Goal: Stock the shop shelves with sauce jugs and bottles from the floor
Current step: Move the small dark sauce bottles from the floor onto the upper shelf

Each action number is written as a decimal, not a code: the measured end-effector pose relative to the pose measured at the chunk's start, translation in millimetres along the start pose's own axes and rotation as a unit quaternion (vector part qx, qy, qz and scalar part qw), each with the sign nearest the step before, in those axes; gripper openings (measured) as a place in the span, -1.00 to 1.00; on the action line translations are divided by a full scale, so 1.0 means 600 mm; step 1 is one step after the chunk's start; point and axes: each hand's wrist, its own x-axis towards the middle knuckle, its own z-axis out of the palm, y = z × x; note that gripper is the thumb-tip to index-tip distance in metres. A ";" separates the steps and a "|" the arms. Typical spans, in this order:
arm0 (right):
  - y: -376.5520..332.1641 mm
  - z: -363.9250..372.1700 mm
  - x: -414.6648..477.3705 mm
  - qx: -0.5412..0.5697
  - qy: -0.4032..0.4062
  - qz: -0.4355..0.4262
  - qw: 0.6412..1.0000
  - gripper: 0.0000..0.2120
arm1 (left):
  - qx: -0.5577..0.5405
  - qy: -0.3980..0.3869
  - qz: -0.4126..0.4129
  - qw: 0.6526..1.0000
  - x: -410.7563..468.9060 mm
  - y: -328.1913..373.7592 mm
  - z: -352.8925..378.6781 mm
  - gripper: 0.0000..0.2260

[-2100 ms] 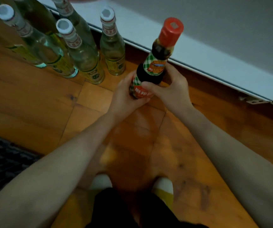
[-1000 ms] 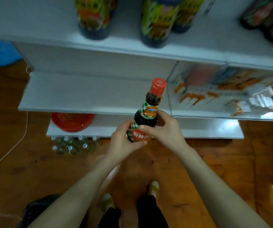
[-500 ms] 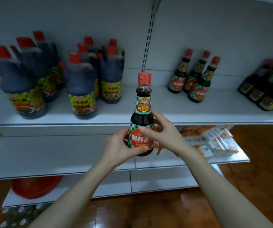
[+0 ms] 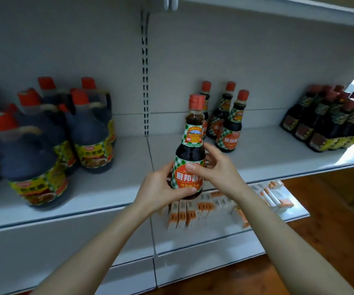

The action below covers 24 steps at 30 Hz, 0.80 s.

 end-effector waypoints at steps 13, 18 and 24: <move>0.105 -0.112 0.128 -0.072 0.095 -0.048 0.992 -0.44 | 0.360 -0.141 -0.001 0.922 0.114 -0.077 0.097 -0.18; 0.141 -0.134 0.182 -0.086 0.041 -0.048 0.994 -0.41 | 0.362 -0.122 -0.001 0.924 0.112 -0.091 0.106 -0.09; 0.175 -0.149 0.218 -0.065 -0.058 -0.045 0.995 -0.40 | 0.367 -0.102 -0.014 0.925 0.110 -0.089 0.108 -0.12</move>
